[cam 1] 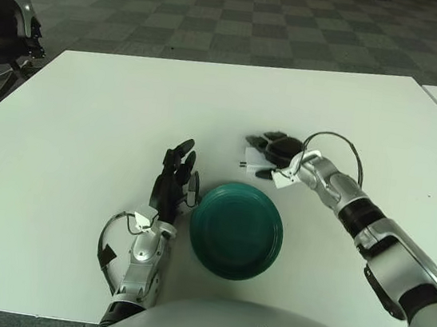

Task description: Put the charger into the plate.

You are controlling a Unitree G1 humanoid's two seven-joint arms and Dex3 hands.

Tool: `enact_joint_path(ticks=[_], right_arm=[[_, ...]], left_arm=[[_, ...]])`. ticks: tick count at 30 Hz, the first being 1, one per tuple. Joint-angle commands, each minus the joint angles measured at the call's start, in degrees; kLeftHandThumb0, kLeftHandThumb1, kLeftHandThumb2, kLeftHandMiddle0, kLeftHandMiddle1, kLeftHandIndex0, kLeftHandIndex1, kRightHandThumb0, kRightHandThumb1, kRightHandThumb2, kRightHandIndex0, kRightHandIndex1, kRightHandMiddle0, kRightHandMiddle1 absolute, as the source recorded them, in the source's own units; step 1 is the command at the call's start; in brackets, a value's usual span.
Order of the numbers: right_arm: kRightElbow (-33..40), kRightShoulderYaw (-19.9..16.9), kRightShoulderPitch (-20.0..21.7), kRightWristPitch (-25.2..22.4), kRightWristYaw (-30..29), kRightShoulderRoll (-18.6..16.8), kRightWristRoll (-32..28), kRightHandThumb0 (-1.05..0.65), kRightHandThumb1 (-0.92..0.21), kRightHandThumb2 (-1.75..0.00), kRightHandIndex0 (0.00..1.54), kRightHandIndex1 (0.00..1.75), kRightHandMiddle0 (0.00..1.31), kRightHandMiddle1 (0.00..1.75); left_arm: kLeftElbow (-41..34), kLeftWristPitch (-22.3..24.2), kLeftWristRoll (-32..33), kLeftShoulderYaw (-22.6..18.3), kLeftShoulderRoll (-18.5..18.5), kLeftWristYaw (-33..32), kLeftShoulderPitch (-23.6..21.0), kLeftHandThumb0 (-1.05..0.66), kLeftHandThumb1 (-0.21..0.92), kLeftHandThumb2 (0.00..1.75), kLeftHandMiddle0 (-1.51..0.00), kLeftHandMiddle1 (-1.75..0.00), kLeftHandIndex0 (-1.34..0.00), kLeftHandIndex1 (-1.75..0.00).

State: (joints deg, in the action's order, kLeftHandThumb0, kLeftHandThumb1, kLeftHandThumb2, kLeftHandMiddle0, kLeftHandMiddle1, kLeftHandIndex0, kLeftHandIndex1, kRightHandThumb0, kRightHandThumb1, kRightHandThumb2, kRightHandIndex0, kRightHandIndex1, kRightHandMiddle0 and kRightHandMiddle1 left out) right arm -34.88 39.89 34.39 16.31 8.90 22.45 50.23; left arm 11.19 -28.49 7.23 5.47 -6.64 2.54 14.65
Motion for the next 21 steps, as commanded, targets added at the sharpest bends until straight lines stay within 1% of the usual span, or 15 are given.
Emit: enact_joint_path(ticks=[1,2,5,8,11,17,20,21], right_arm=[[3.1,0.7,-4.1,0.3,3.9,2.5,0.1,-0.88,-0.92,-0.89,0.1,0.01,0.0,0.08],[4.2,0.6,-4.6,0.3,4.3,3.0,0.0,-0.87,-0.92,-0.89,0.1,0.01,0.0,0.09],[11.3,-0.2,-7.2,0.1,6.7,5.4,-0.5,-0.87,-0.92,-0.88,0.1,0.01,0.0,0.08],[13.7,-0.5,-7.8,-0.4,8.4,5.9,-0.3,-0.87,-0.92,-0.88,0.1,0.01,0.0,0.07],[14.8,-0.9,-8.1,-1.6,10.0,5.9,0.1,-0.9,-0.92,-0.88,0.09,0.0,0.0,0.02],[16.3,-1.3,-8.4,-3.4,11.9,5.7,0.6,-0.92,-0.92,-0.89,0.08,0.0,0.0,0.0],[13.8,-0.8,-7.3,-3.9,11.7,4.5,1.2,-0.93,-0.92,-0.89,0.07,0.0,0.0,0.0],[11.5,-0.5,-6.5,-4.0,11.0,3.7,1.5,-0.93,-0.92,-0.89,0.06,0.0,0.0,0.0]], left_arm=[[2.7,0.6,-0.1,0.8,-2.9,-0.7,3.4,-0.81,0.92,0.89,-0.26,0.0,0.0,-0.72],[2.7,0.6,-0.1,0.9,-2.9,-0.7,3.4,-0.81,0.92,0.89,-0.26,0.0,0.0,-0.72],[2.6,0.9,0.3,1.0,-2.8,-0.6,3.4,-0.82,0.92,0.89,-0.26,0.0,0.0,-0.72],[2.3,1.5,0.8,1.1,-2.7,-0.4,3.4,-0.82,0.92,0.89,-0.26,0.0,0.0,-0.72],[2.2,1.9,1.0,1.1,-2.8,-0.3,3.3,-0.81,0.92,0.89,-0.27,-0.01,0.0,-0.72],[2.2,2.1,1.6,1.2,-2.7,-0.2,3.2,-0.81,0.92,0.89,-0.28,-0.01,0.0,-0.72],[2.4,2.0,2.0,1.1,-2.7,0.1,3.1,-0.81,0.92,0.89,-0.27,0.0,0.0,-0.72],[2.5,1.9,2.2,1.1,-2.7,0.1,3.0,-0.81,0.92,0.89,-0.27,0.0,0.0,-0.72]])
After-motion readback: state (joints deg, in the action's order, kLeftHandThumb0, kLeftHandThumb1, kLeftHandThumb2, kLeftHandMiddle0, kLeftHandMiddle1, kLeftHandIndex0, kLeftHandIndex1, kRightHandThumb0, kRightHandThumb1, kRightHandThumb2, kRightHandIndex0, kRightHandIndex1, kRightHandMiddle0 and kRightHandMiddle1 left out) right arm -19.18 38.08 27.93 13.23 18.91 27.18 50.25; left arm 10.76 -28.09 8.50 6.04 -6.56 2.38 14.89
